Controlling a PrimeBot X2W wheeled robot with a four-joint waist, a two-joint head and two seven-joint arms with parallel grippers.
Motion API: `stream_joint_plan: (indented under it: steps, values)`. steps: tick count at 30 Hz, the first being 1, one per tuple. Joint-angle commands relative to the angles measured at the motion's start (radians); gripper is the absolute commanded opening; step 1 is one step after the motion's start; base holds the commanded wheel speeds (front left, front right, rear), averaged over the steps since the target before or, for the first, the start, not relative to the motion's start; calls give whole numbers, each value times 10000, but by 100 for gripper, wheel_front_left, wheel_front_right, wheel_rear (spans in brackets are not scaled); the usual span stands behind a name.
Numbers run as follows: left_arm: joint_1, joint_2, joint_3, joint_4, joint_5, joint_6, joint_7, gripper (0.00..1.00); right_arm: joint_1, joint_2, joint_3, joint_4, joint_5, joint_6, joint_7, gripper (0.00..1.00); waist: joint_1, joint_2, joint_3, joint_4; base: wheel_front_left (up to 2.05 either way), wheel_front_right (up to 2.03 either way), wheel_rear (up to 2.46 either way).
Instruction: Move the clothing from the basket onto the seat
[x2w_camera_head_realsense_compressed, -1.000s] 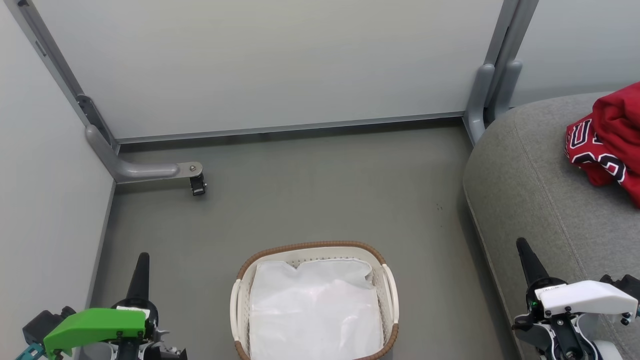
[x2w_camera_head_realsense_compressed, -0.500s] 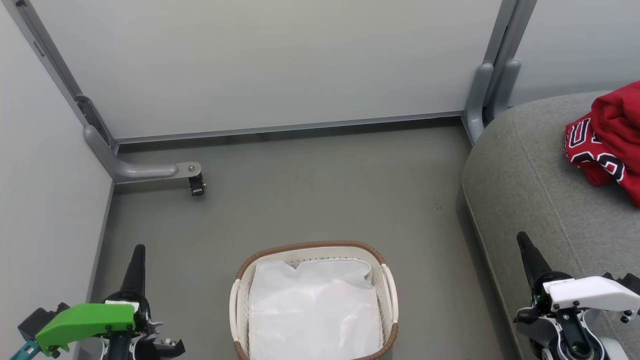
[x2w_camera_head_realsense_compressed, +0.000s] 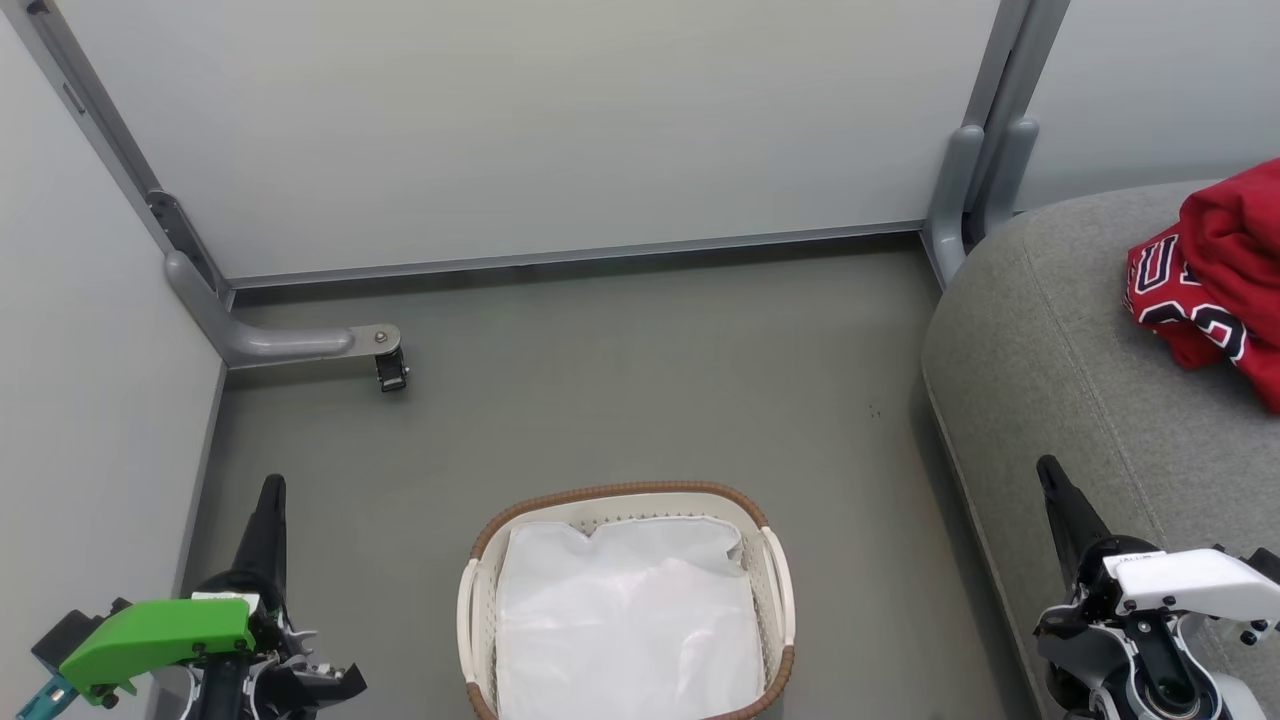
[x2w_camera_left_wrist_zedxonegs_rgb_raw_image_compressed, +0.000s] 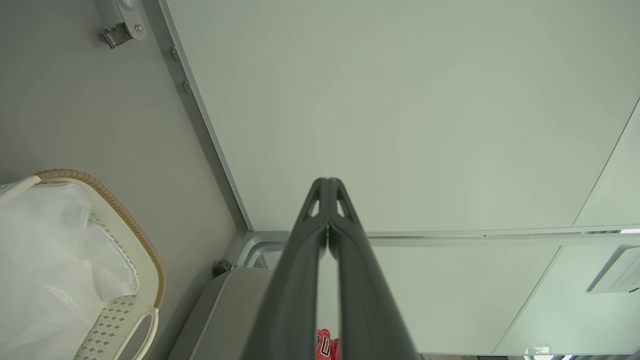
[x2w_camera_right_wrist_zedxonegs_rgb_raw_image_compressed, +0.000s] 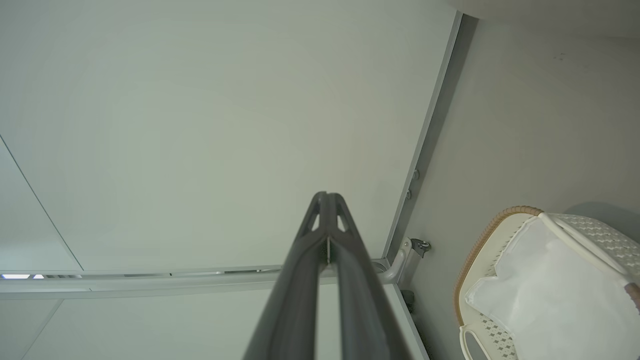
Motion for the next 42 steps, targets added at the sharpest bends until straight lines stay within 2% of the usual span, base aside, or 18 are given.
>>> stream_joint_plan:
  steps: [1,8,42]
  values:
    - [-182,-6,80,-62,-189,-83,61,0,-130,-62,-40,-56,206,-6,91,0,-1,0,0,-3,0,0,0]
    - [-235,-18,149,-80,-581,-99,187,0,-143,-66,-87,-82,650,-7,185,0,-1,0,4,-18,0,0,0]
    - [-208,-14,139,-73,-562,-89,186,0,-142,-65,-82,-79,636,-7,192,0,-1,0,4,-19,0,0,0]
